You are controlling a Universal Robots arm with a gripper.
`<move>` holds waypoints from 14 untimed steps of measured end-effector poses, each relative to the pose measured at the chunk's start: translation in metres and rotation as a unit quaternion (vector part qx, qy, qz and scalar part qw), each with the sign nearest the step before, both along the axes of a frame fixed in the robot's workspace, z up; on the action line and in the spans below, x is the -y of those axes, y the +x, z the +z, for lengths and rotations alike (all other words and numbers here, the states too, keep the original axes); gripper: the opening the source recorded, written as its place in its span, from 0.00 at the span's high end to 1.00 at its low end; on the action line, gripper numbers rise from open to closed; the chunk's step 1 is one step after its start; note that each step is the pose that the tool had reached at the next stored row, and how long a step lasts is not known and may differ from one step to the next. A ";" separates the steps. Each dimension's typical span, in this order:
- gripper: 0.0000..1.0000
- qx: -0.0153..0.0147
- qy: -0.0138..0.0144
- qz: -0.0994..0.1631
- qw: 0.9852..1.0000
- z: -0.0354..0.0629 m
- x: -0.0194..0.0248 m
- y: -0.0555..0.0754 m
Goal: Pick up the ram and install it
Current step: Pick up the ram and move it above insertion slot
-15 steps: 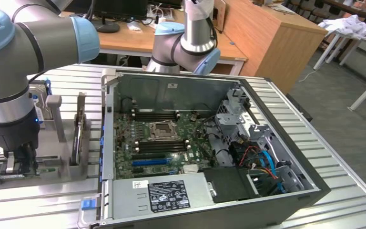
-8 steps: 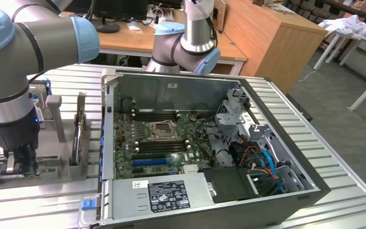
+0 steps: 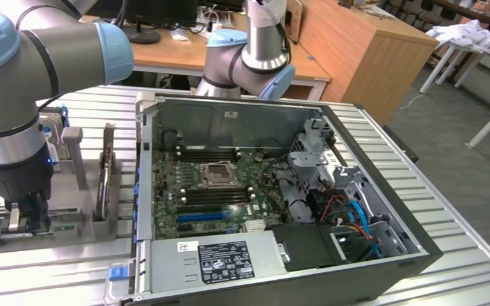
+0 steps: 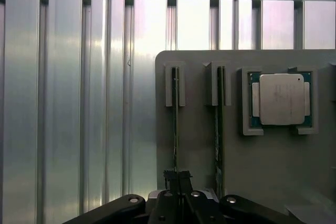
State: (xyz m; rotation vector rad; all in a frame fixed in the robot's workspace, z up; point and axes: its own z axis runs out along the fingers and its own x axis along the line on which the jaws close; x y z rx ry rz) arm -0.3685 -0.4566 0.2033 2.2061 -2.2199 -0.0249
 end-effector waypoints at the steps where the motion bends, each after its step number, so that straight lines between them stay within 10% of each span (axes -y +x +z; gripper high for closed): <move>1: 0.89 0.000 0.000 0.000 1.000 0.0000 0.0000 0.000; 14: 0.89 0.000 0.002 0.000 1.000 0.0138 0.0000 0.000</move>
